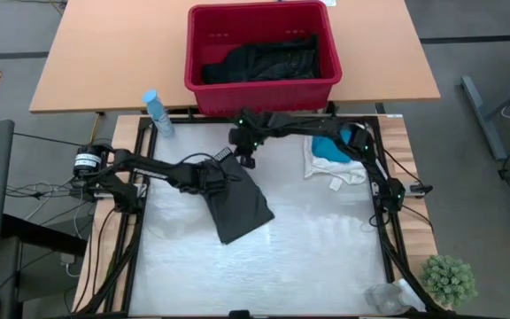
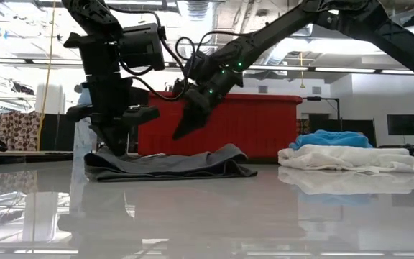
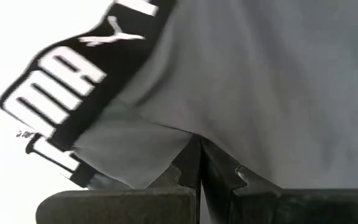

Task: Fold laundry
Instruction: Fold the gray boxers

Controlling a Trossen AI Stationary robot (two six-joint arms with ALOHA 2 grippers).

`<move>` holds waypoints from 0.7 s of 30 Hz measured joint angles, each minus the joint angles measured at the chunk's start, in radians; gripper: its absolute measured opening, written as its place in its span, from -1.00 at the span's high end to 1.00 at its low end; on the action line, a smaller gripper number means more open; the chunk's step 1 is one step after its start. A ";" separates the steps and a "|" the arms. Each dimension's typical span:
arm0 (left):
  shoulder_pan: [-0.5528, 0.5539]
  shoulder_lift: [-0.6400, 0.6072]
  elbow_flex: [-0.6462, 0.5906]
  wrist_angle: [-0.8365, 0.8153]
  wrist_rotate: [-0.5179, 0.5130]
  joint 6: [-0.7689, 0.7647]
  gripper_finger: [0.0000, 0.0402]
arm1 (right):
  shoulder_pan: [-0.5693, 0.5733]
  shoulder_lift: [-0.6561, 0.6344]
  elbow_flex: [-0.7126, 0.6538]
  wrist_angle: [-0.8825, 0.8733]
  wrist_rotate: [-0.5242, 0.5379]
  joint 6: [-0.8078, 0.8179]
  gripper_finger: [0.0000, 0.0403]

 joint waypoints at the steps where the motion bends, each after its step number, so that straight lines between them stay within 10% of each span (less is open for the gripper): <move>1: -0.002 0.000 0.000 0.001 0.007 0.013 1.00 | 0.008 -0.001 -0.015 0.020 0.000 -0.001 0.94; 21: -0.022 -0.001 0.114 -0.174 0.081 0.170 0.40 | 0.033 0.075 -0.049 0.060 0.029 -0.040 0.94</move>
